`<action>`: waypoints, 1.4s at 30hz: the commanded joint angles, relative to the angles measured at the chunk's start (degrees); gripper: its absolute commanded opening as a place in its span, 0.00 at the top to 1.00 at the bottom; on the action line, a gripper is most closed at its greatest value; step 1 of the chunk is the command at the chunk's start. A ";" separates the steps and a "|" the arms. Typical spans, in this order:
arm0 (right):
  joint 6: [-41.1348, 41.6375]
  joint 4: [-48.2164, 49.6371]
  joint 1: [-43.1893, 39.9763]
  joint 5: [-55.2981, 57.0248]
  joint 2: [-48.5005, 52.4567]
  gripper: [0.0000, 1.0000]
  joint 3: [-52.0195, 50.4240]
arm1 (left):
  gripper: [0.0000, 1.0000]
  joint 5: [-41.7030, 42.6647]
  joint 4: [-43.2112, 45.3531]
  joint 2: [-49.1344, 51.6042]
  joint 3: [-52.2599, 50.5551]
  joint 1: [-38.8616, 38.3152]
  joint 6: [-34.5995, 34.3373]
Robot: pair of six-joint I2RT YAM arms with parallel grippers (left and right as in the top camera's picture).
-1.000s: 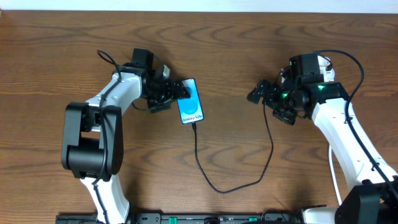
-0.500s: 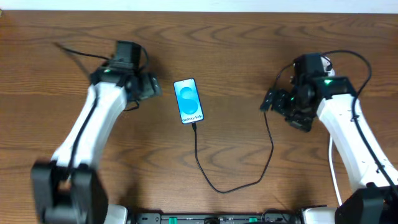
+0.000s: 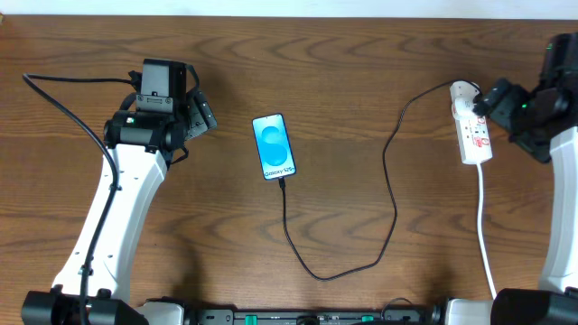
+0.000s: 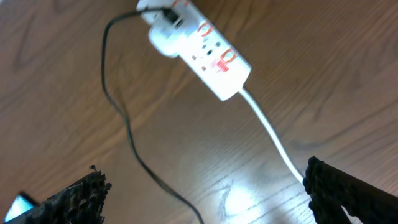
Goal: Plug charger to phone and switch on socket
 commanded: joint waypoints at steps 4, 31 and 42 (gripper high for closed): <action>0.26 7.21 -0.94 10.86 0.52 0.01 -0.50 | 0.08 -1.09 -0.24 -0.04 0.57 0.31 -0.31; 6.29 21.55 -12.26 2.38 29.40 0.01 -3.26 | 0.08 -1.09 -0.24 -0.04 0.57 0.31 -0.31; 6.34 27.71 -12.00 -0.09 31.69 0.01 -3.26 | 0.08 -1.09 -0.24 -0.04 0.57 0.31 -0.31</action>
